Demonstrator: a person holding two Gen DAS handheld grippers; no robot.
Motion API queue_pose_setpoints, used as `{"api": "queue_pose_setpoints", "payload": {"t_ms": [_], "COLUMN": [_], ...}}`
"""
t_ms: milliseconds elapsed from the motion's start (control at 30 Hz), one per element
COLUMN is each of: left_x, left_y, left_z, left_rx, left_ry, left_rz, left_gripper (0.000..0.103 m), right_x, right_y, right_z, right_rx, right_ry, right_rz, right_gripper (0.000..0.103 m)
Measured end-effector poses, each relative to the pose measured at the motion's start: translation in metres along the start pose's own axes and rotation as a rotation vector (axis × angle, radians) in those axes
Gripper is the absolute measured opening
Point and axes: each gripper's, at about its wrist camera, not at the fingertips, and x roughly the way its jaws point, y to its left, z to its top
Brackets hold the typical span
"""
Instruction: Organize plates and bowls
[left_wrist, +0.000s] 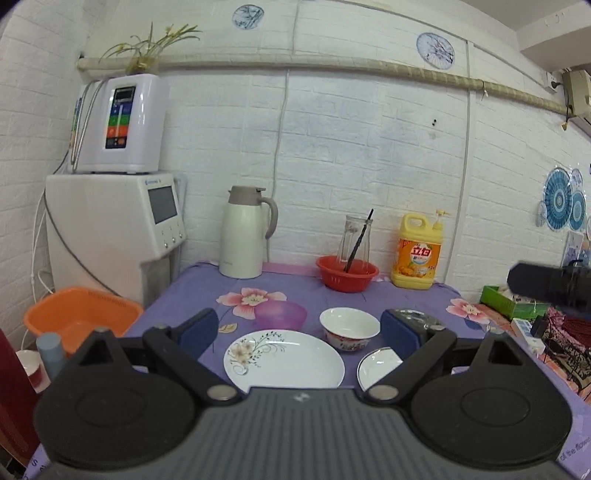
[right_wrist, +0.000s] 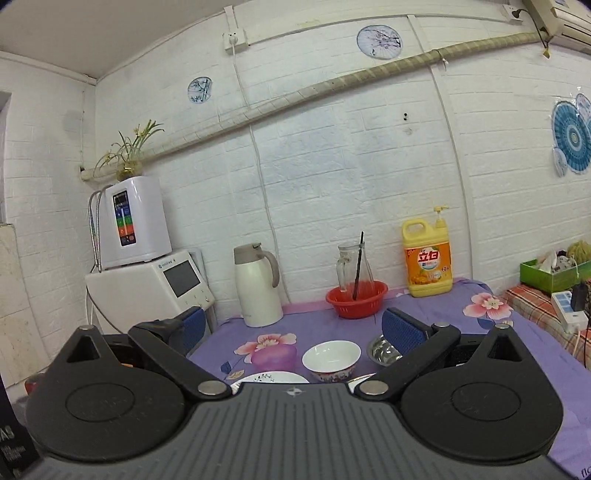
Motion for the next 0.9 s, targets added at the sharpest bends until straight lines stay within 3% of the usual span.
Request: {"api": "queue_pose_setpoints", "payload": {"t_ms": [100, 200, 300, 633, 900], "left_x": [0.024, 0.05, 0.065, 0.091, 0.098], "left_y": [0.0, 0.001, 0.005, 0.012, 0.014], "left_z": [-0.029, -0.059, -0.078, -0.094, -0.1], "left_rx": [0.01, 0.001, 0.006, 0.033, 0.077], "left_ry": [0.113, 0.249, 0.326, 0.419, 0.435], "left_rz": [-0.023, -0.029, -0.023, -0.03, -0.032], "left_gripper": [0.093, 0.093, 0.093, 0.093, 0.093], "right_x": [0.021, 0.048, 0.063, 0.093, 0.108], "right_y": [-0.028, -0.053, -0.06, -0.046, -0.036], "right_z": [-0.045, -0.091, -0.118, -0.13, -0.14], "right_rx": [0.046, 0.12, 0.134, -0.003, -0.086], "right_ry": [0.13, 0.32, 0.418, 0.483, 0.523], "right_rz": [-0.045, -0.086, -0.117, -0.136, -0.14], "right_gripper": [0.103, 0.103, 0.103, 0.103, 0.103]}}
